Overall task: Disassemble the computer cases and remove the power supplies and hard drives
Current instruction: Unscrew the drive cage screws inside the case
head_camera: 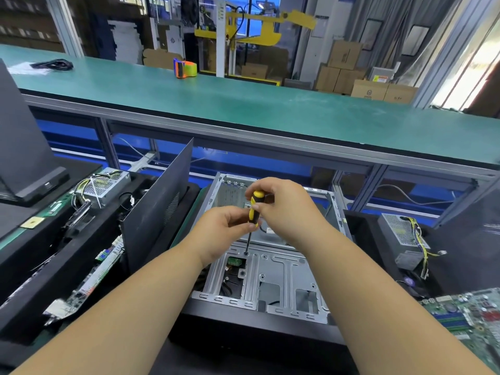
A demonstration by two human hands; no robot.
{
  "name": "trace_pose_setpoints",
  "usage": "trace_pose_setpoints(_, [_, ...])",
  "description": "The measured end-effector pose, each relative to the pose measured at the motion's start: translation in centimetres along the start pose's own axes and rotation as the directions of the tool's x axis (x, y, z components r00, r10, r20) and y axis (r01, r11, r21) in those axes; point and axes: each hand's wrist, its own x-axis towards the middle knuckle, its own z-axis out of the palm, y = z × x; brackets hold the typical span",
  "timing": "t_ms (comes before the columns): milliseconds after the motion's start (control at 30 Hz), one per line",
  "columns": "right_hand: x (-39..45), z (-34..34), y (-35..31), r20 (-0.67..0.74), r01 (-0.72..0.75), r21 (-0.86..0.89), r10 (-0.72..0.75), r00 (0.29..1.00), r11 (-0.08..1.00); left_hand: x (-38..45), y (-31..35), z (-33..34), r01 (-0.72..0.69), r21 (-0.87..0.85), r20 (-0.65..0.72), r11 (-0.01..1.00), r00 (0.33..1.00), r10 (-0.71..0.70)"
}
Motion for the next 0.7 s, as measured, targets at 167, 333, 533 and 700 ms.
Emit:
trace_pose_setpoints(167, [-0.1, -0.2, -0.1, 0.045, 0.052, -0.024, -0.051, 0.998, 0.998, 0.1, -0.5, 0.2, -0.033, 0.006, -0.088, 0.999, 0.996, 0.034])
trace_pose_setpoints(333, [-0.1, 0.7, -0.3, -0.080, 0.065, -0.177, -0.080, 0.994, 0.982, 0.1, -1.0, 0.5, -0.095, -0.063, -0.088, 0.993, 0.992, 0.089])
trace_pose_setpoints(533, [-0.3, 1.3, -0.8, -0.151, 0.033, -0.150, -0.056, 0.987, 0.988, 0.3, -1.7, 0.6, -0.120, 0.018, -0.066, 0.993, 0.990, 0.121])
trace_pose_setpoints(700, [-0.9, 2.3, 0.0, -0.210, 0.072, -0.020, -0.075, 0.975, 0.997, -0.2, -3.5, -0.3, -0.038, 0.474, 0.115, 0.880, 0.993, -0.019])
